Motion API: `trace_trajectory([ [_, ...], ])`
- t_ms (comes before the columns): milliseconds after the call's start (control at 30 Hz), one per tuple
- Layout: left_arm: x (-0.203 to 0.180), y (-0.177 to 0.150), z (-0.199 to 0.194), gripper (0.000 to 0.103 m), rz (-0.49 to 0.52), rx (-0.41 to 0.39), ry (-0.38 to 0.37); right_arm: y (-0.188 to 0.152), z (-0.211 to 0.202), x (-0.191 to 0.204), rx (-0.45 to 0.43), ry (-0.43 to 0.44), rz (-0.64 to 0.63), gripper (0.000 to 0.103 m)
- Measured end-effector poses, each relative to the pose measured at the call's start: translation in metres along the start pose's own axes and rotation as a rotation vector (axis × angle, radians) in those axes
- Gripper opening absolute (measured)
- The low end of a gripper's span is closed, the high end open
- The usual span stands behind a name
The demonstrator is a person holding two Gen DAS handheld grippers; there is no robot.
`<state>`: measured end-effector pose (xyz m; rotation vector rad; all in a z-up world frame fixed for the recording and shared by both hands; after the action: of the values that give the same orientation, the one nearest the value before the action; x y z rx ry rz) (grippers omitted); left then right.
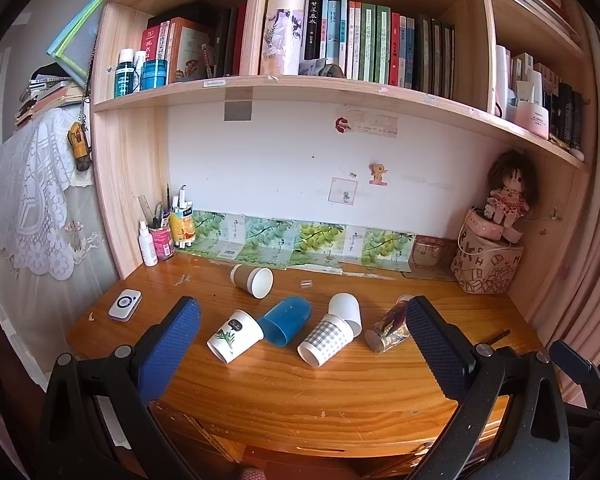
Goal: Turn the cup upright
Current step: 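Move the right tool toward the red printed plastic cup lying on its side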
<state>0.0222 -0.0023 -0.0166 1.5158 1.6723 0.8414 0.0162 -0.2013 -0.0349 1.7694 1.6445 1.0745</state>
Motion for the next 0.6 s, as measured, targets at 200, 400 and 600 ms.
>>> trace_trajectory([
  [200, 0.002, -0.002, -0.004, 0.102, 0.016, -0.007, 0.019, -0.001, -0.002, -0.001, 0.002, 0.002, 0.021, 0.103],
  [400, 0.010, -0.005, -0.002, 0.102, 0.024, 0.010, 0.051, 0.000, 0.007, 0.000, 0.034, 0.019, 0.049, 0.103],
  [600, 0.024, -0.006, 0.005, 0.102, -0.011, 0.040, 0.079, -0.004, 0.024, 0.003, 0.099, 0.040, 0.074, 0.103],
])
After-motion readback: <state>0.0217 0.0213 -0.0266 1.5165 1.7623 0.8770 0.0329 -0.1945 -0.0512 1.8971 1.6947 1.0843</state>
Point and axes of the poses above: each gripper's, at about its wrist camera, not at the fingertips, and z roughly the way its jaws point, x to its left, y to its top, the point moved 4 cm from there along z, roughly the way its jaws point, and after that the axes turned 7 degrees about x, right-handed, at the moved point
